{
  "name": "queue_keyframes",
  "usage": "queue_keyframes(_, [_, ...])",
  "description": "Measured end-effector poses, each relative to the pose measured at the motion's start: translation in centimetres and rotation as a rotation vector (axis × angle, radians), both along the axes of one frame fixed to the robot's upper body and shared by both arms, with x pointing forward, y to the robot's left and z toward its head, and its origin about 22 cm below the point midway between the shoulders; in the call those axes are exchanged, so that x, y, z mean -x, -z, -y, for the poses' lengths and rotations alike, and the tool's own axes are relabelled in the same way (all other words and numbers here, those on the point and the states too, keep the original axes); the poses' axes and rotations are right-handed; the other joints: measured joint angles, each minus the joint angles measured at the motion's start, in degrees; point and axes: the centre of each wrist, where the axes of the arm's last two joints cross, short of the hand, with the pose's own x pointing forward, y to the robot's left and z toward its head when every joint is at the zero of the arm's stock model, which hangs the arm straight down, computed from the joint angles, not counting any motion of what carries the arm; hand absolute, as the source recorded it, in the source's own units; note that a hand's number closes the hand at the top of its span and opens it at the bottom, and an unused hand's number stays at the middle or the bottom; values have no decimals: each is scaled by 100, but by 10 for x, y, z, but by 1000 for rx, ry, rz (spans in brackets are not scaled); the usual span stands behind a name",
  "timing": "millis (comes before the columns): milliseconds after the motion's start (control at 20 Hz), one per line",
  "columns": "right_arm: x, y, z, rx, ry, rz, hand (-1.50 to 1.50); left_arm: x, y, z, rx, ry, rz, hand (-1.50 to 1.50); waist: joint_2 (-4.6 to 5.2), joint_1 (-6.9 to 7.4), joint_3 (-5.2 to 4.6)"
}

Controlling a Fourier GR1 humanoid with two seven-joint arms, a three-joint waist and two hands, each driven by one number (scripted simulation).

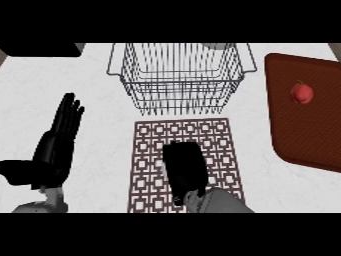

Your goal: Pick the can from the placemat and place it in the basket

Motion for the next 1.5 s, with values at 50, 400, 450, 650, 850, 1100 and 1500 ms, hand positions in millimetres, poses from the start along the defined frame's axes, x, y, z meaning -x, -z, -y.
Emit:
queue_keyframes(50, [-2,2,-5,5,9,16,150,-3,0,3,-3,8,5,0,4,54,-4])
queue_keyframes(400, [-15,7,-26,16,54,108,150,-10,-4,19,1,94,24,0,72,597,-6])
queue_keyframes(450, [-16,8,-29,17,56,126,150,-11,-5,21,0,101,23,0,84,634,-5])
queue_keyframes(650, [-18,6,-39,-37,66,196,150,-12,-6,24,2,118,26,0,126,743,4])
queue_keyframes(850, [-16,-8,-50,-191,55,262,150,-17,-6,27,3,128,24,0,147,748,13])
queue_keyframes(1100, [-6,-42,-64,-404,4,382,150,-18,-1,24,8,112,12,0,91,662,11])
queue_keyframes(1500, [7,-92,-80,-583,-57,491,150,-13,5,20,5,80,-2,0,16,471,1])
